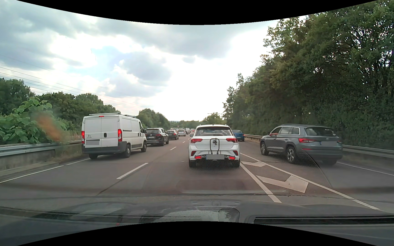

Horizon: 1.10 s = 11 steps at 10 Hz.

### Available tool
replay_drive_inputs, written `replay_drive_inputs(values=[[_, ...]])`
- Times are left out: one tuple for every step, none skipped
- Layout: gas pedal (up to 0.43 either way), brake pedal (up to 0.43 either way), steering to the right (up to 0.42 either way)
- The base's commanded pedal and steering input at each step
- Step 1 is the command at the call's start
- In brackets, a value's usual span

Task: Follow the waypoints while adhering to traffic rules and regulations

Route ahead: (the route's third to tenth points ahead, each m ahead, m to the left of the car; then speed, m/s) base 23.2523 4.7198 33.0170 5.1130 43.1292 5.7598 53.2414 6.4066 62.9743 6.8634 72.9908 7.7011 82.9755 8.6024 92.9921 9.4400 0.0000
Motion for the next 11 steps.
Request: replay_drive_inputs(values=[[0.0,0.049,0.0],[0.0,0.0,0.0],[0.0,0.0,0.0],[0.0,0.0,0.0],[0.0,0.0,0.0],[0.0,0.0,0.0],[0.0,0.0,0.0],[0.0,0.0,0.0],[0.0,0.0,0.0],[0.0,0.0,0.0],[0.0,0.0,0.0]])
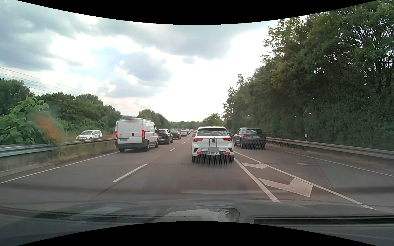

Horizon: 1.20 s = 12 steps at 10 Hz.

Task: Follow the waypoints while adhering to traffic rules and regulations

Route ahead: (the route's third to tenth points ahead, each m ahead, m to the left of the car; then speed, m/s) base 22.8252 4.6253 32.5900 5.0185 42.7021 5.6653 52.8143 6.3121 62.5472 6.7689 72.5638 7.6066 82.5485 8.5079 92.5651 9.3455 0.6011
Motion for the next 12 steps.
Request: replay_drive_inputs(values=[[0.0,0.0,0.0],[0.0,0.0,0.0],[0.0,0.0,0.0],[0.0,0.0,0.0],[0.0,0.0,-0.011],[0.0,0.0,-0.022],[0.0,0.0,-0.03],[0.0,0.0,-0.028],[0.0,0.0,-0.025],[0.0,0.0,-0.025],[0.0,0.0,-0.025],[0.0,0.0,-0.024]])
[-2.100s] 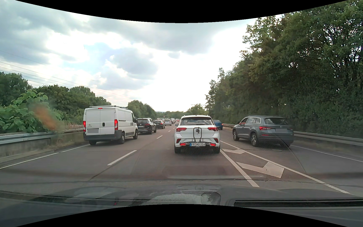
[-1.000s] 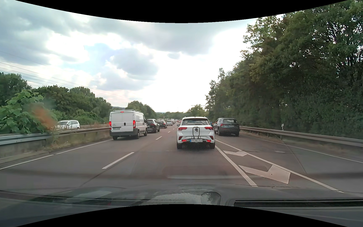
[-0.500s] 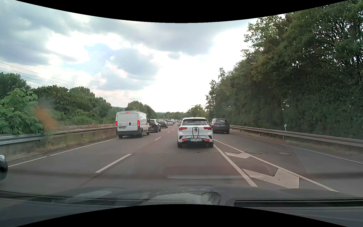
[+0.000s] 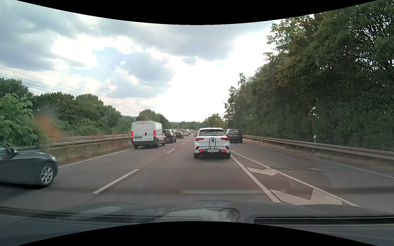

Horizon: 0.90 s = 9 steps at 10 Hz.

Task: Follow the waypoints while adhering to traffic rules and regulations

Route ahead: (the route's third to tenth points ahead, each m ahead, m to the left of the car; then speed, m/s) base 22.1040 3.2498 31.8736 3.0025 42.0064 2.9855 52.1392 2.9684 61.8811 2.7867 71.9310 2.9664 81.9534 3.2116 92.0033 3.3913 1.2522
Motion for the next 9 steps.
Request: replay_drive_inputs(values=[[0.0,0.0,-0.024],[0.0,0.0,-0.023],[0.0,0.0,-0.023],[0.0,0.0,-0.023],[0.0,0.0,-0.022],[0.0,0.0,-0.021],[0.0,0.0,-0.019],[0.0,0.0,-0.018],[0.0,0.0,-0.018]])
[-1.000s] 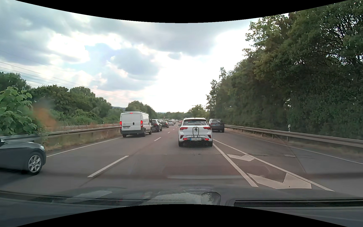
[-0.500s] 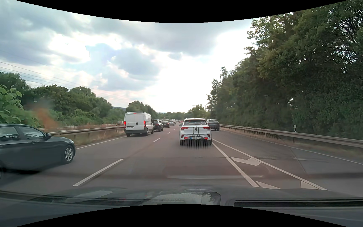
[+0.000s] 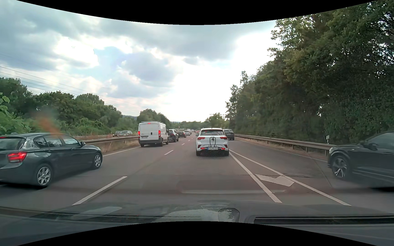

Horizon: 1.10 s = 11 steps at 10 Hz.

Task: Follow the waypoints while adhering to traffic rules and regulations

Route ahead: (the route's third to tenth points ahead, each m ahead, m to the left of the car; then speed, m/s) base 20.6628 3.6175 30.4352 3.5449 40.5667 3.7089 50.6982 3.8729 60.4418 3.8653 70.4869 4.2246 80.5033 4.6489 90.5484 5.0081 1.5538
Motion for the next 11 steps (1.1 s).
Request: replay_drive_inputs(values=[[0.0,0.0,-0.014],[0.0,0.0,-0.008],[0.0,0.0,-0.002],[0.0,0.0,0.0],[0.0,0.0,0.002],[0.008,0.0,0.002],[0.008,0.0,0.002],[0.028,0.0,0.002],[0.039,0.0,0.0],[0.039,0.0,0.0],[0.039,0.0,-0.001]])
